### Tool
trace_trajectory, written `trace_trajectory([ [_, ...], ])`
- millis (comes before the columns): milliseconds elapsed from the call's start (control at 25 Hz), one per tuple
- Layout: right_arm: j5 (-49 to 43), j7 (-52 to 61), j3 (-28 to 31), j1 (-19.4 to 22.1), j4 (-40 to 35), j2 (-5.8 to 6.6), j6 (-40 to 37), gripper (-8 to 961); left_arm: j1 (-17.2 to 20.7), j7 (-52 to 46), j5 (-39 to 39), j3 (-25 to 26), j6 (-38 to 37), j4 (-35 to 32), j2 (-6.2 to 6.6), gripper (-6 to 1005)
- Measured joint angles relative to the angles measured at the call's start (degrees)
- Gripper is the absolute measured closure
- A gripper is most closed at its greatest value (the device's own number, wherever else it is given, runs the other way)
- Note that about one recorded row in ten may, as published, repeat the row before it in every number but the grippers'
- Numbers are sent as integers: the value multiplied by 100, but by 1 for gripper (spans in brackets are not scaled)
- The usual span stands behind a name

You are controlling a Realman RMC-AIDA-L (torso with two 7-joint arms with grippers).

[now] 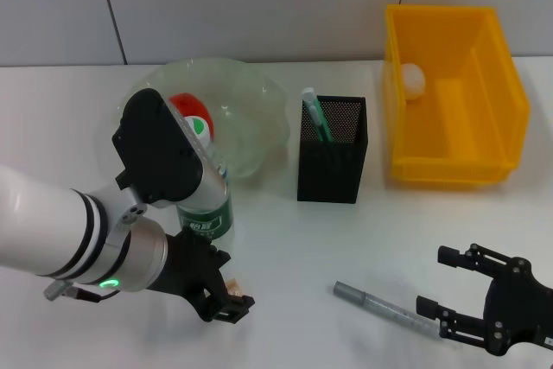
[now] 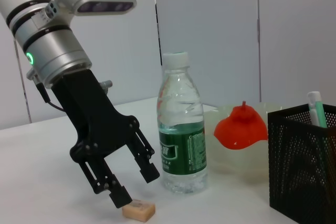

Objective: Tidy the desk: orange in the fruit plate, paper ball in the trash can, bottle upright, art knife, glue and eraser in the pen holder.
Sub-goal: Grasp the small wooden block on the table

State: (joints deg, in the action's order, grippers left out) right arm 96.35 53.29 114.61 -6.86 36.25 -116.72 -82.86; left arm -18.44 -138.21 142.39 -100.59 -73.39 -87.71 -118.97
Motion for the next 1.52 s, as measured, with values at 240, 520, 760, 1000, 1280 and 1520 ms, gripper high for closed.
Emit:
trace_trajectory([
  [240,-63,-2,0,-6,-3,-1,6,197,7,107,29,-20,78,119,-1,357],
  [520,-69,-2,0,-16,-4,3,8,198,-120,137,44,-50,161,464,-2,376],
  [760,-110,-3,7,-34,-22,1,15,198,-132,137,61,-44,174,474,6,392],
  [1000,-145,-2,38,-56,-38,0,26,198,-136,137,105,-49,178,475,10,535],
  [1280,-217,18,43,-73,-37,-11,13,198,-203,134,208,-49,185,575,-4,599],
  [1520,-227,32,45,-80,-36,-15,10,198,-312,135,208,-56,186,750,-5,595],
])
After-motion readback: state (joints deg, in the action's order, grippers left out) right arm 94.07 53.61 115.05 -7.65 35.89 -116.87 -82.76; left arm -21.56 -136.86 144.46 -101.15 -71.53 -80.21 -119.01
